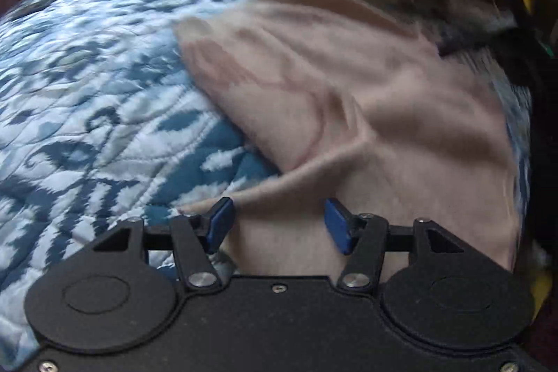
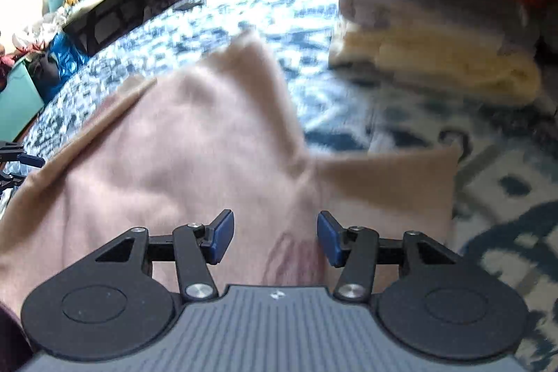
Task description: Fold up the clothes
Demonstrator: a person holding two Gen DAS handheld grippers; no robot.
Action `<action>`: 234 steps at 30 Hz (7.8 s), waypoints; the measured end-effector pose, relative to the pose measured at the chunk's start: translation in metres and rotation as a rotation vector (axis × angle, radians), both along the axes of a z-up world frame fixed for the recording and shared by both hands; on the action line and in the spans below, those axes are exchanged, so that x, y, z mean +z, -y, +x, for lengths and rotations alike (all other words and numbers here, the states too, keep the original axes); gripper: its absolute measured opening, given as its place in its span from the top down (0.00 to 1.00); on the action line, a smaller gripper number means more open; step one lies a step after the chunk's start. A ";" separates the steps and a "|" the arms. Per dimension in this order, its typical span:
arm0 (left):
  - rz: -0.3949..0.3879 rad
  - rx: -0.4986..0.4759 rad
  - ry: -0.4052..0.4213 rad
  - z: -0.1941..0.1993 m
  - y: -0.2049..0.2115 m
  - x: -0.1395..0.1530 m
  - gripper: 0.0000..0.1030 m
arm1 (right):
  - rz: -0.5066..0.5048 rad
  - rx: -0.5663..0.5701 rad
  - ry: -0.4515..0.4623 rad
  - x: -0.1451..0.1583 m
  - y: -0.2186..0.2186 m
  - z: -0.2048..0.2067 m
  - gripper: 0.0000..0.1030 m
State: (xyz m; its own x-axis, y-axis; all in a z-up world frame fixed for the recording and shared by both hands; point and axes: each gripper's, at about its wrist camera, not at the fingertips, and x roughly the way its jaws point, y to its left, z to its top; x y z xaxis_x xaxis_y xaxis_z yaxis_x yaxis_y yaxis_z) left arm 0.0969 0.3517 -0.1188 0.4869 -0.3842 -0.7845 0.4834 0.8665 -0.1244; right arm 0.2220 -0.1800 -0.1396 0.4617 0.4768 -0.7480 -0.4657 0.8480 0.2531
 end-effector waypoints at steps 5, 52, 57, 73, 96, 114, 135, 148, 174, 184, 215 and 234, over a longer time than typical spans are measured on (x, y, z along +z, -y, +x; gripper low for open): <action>0.067 -0.052 0.034 0.012 -0.006 -0.001 0.44 | -0.005 -0.050 -0.027 -0.013 0.005 -0.003 0.47; 0.796 1.334 0.079 -0.228 -0.173 0.044 0.45 | -0.061 -0.217 0.077 0.013 0.044 -0.007 0.28; 0.480 1.167 0.191 -0.183 -0.127 0.076 0.45 | -0.034 -0.159 0.127 0.026 0.012 0.030 0.32; 0.053 0.610 0.110 0.107 0.014 0.043 0.45 | -0.189 0.051 0.190 0.017 -0.123 0.142 0.32; -0.044 0.672 0.087 0.121 -0.031 0.021 0.67 | -0.288 0.133 0.383 0.020 -0.160 0.157 0.71; -0.007 0.879 0.058 -0.103 -0.008 0.037 0.47 | -0.234 0.177 0.203 0.050 -0.063 0.050 0.42; -0.381 0.996 0.166 -0.119 -0.062 -0.024 0.97 | -0.151 0.656 0.197 0.052 -0.225 -0.202 0.44; -0.247 1.170 0.121 -0.141 -0.083 0.021 0.94 | -0.305 0.687 0.234 0.018 -0.296 -0.228 0.43; -0.289 1.192 0.111 -0.175 -0.068 0.003 0.98 | 0.077 0.788 0.108 0.046 -0.334 -0.253 0.87; 0.082 1.030 0.211 -0.170 -0.010 0.036 0.55 | -0.064 0.860 0.246 0.043 -0.303 -0.282 0.46; -0.074 0.210 0.102 0.031 0.331 0.025 0.56 | 0.986 -0.836 -0.362 -0.082 0.102 -0.105 0.61; -0.212 0.300 -0.019 0.110 0.343 -0.014 0.66 | -0.508 0.142 0.770 0.008 -0.091 -0.164 0.90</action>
